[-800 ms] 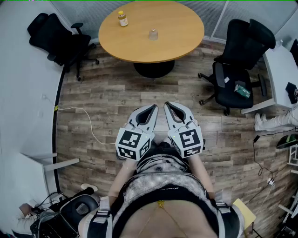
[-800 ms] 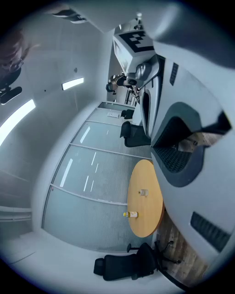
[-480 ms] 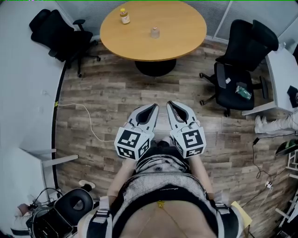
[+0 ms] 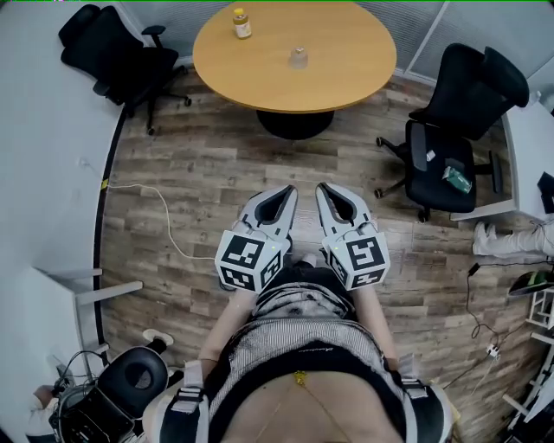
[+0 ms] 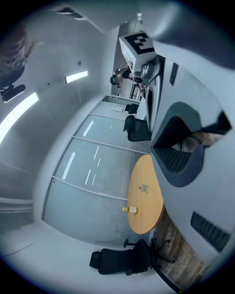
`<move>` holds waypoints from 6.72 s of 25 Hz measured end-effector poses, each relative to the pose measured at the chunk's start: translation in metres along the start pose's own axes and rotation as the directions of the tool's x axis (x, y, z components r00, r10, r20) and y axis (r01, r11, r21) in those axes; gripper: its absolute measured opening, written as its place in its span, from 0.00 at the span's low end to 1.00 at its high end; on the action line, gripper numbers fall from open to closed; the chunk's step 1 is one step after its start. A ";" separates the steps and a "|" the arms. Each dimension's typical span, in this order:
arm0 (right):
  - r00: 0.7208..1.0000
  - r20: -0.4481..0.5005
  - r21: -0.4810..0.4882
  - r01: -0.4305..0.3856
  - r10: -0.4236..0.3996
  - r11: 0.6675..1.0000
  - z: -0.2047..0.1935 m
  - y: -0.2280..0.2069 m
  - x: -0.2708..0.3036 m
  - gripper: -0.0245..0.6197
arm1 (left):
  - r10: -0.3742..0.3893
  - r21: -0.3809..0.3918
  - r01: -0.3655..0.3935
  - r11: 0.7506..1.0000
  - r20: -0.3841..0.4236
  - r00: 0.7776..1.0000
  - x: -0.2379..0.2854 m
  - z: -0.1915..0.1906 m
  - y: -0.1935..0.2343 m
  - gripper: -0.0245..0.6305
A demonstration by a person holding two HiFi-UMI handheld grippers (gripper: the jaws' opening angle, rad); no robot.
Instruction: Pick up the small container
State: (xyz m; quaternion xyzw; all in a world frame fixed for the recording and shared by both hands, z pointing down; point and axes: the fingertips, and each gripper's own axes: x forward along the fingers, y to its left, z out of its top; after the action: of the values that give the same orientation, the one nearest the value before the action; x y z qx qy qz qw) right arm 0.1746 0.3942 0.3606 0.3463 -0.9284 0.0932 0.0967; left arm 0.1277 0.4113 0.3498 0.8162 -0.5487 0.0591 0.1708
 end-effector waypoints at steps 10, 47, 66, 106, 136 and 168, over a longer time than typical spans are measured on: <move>1.000 -0.001 -0.024 0.029 -0.029 0.999 0.022 -0.015 0.083 0.07 | -0.070 -0.031 0.070 0.997 0.000 0.998 0.047 0.025 0.071 0.06; 0.988 -0.026 -0.006 0.152 -0.152 0.988 0.042 -0.021 0.216 0.07 | -0.229 -0.030 0.227 0.973 -0.061 0.972 0.105 0.055 0.184 0.06; 0.988 -0.039 0.017 0.147 -0.146 0.989 0.039 -0.019 0.219 0.07 | -0.238 -0.025 0.236 0.971 -0.061 0.969 0.098 0.062 0.187 0.06; 0.998 -0.017 0.036 -0.060 0.061 0.998 0.099 -0.174 0.348 0.07 | -0.062 -0.061 0.059 0.996 -0.059 0.996 0.268 0.127 0.246 0.07; 0.981 -0.031 0.032 -0.189 0.190 0.981 0.100 -0.217 0.372 0.07 | 0.091 -0.084 -0.096 0.992 -0.062 0.994 0.314 0.133 0.251 0.07; 0.994 -0.049 0.033 0.095 -0.094 0.995 0.122 -0.243 0.448 0.07 | -0.177 -0.062 0.171 0.983 -0.103 0.979 0.355 0.156 0.335 0.06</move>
State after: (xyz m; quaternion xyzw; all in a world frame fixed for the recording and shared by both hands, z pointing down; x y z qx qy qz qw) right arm -0.0111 -0.0953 0.3780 0.3893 -0.9067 0.1128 0.1169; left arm -0.0539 -0.0670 0.3769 0.8520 -0.4665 0.0734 0.2259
